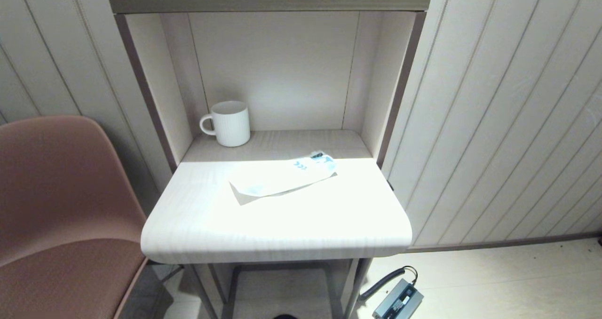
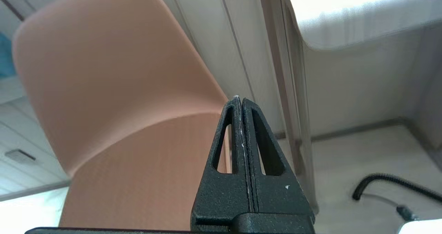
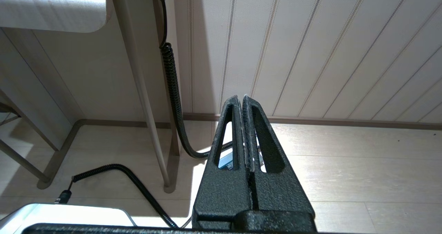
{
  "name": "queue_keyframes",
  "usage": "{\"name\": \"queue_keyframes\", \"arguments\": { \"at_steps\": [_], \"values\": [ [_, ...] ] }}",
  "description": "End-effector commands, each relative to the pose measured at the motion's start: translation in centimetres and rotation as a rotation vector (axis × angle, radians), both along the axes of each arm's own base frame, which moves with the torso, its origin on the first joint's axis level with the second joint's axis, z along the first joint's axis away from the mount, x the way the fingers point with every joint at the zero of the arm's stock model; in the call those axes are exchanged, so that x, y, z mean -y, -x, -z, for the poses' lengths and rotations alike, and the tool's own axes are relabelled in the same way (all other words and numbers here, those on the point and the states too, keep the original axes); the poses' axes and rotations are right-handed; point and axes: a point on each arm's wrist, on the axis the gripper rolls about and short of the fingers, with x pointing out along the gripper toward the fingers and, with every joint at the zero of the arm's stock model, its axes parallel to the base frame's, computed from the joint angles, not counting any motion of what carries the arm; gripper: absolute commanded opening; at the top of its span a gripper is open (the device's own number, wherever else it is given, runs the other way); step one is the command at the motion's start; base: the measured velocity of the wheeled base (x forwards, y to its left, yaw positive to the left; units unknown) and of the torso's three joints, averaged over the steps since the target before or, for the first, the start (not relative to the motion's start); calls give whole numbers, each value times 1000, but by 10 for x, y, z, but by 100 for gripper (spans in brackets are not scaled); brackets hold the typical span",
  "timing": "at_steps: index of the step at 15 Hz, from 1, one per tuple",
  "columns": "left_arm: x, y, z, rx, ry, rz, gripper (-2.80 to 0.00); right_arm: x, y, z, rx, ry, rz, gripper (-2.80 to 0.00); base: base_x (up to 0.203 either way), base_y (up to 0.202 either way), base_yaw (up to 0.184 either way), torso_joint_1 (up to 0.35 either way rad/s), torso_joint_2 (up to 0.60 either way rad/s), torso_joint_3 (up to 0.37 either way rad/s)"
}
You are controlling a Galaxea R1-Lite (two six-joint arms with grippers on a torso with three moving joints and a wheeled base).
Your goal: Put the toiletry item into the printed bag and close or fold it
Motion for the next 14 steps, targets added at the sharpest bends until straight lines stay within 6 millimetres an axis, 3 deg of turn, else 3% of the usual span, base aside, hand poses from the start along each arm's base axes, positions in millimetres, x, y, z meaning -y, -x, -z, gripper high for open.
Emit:
{"name": "queue_keyframes", "arguments": {
  "at_steps": [1, 4, 14],
  "values": [
    [0, 0, 0, 2, 31, -7, -280, 0, 0, 0, -1, 0, -1, -280, 0, 0, 0, 0, 0, 0],
    [1, -4, 10, -16, 203, 59, -280, 0, 0, 0, -3, 0, -1, -280, 0, 0, 0, 0, 0, 0],
    [1, -4, 9, -10, 289, 20, -280, 0, 0, 0, -3, -1, -1, -280, 0, 0, 0, 0, 0, 0]
  ]
}}
